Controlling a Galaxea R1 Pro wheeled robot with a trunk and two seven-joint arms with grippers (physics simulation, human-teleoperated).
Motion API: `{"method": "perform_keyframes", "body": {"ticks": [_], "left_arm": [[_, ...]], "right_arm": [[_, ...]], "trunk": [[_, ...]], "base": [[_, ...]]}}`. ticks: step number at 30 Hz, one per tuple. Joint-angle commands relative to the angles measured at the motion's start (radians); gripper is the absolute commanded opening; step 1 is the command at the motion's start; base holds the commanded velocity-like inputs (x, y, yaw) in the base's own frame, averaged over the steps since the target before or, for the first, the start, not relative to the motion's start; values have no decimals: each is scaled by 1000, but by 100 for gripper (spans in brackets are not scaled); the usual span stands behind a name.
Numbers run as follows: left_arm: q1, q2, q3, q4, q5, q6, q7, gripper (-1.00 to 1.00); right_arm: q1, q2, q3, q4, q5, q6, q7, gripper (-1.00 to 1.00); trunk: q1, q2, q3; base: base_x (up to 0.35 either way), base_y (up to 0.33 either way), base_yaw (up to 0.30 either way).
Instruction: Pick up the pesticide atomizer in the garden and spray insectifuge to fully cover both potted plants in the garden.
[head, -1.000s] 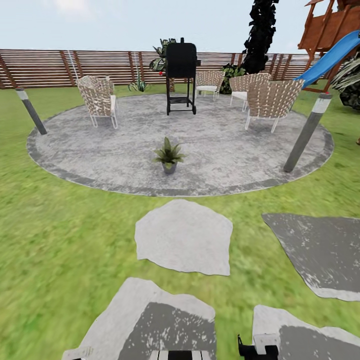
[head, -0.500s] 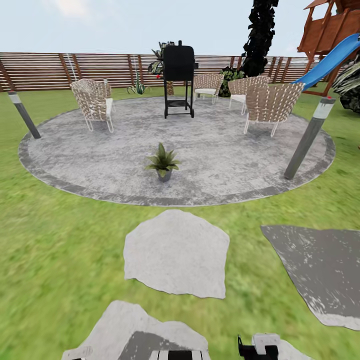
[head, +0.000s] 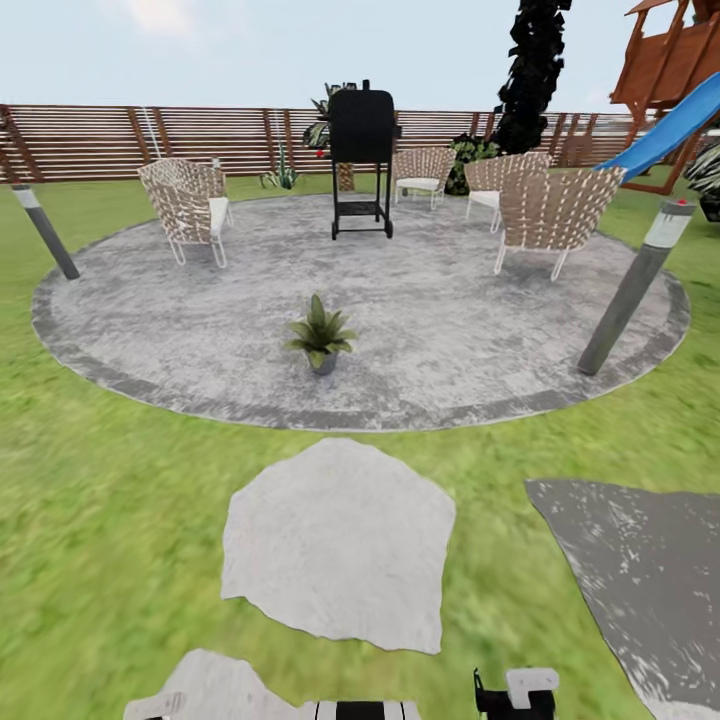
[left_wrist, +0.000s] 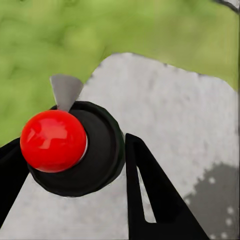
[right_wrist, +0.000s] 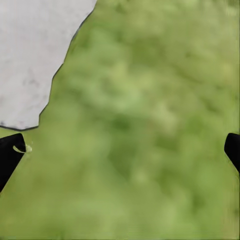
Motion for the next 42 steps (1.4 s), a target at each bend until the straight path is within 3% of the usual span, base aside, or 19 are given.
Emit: {"method": "perform_keyframes", "body": {"ticks": [1,16,42], "left_arm": [[-1,0,9,1,-9,-4,-5,-100],[-1,0,9,1,-9,-4,-5,-100],[-1,0,9,1,-9,-4,-5,-100]], "right_arm": [[-1,0,-6,1,11,-2,-5,100],[0,1,-6,1,11,-2,-6,100],[1,-7,-6,1,12,-4,-5,100]], "trunk": [[0,0,-1],[0,0,-1],[0,0,-1]], "base": [[305,-165,260],[331,-59,261],[338,-34,7]]}}
